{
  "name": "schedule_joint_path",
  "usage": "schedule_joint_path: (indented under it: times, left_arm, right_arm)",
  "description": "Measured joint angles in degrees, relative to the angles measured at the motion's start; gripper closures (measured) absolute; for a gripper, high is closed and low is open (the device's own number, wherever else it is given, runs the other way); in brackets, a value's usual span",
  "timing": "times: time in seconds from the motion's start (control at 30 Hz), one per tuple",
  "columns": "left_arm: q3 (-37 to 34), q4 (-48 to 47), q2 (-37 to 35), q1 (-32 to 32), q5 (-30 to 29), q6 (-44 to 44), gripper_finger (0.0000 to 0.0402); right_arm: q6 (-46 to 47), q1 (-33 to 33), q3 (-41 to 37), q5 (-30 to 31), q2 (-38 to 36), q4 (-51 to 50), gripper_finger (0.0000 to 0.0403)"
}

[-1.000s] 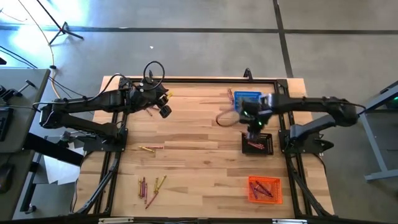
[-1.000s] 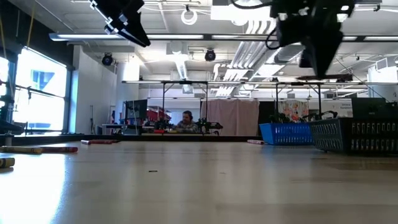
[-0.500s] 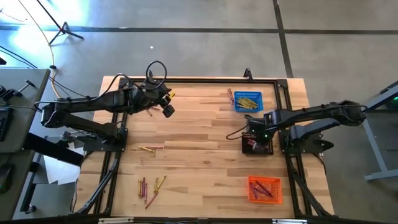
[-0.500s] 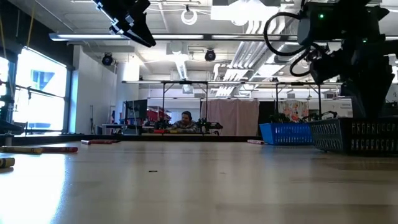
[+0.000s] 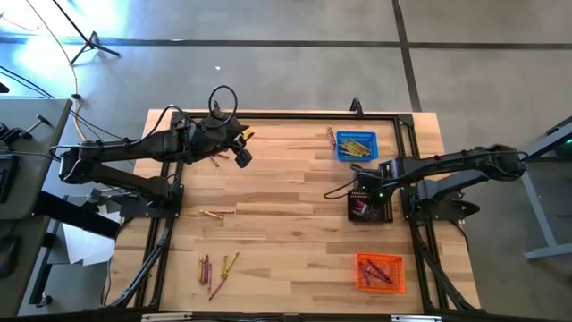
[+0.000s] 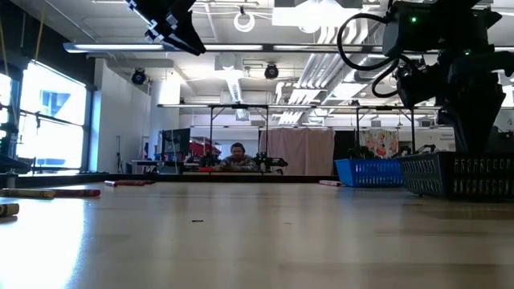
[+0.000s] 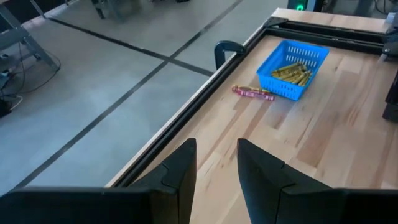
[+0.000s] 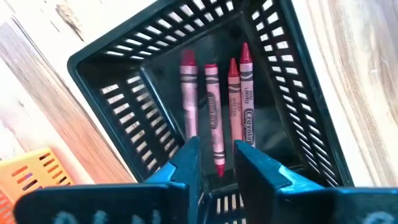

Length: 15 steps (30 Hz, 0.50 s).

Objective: Sort crayons
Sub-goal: Put the red crayon into the black bin, then put the yellow crayon into the blue bin

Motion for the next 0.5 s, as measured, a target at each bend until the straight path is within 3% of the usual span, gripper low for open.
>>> schedule_joint_path:
  times: [0.17,0.33,0.5]
  left_arm:
    - [0.0,-0.6,0.0,0.0,0.0,0.0,0.0300]
    - [0.0,-2.0,0.0,0.0,0.0,-0.6,0.0300]
    - [0.0,-9.4,0.0,0.0,0.0,-7.0,0.0300]
  right_arm:
    - [-0.1,0.0,2.4,4.2,0.0,-0.1,0.0312]
    - [-3.5,0.0,8.5,13.5,0.0,0.0,0.0312]
    - [-6.9,-0.3,14.7,24.7,0.0,2.3,0.0312]
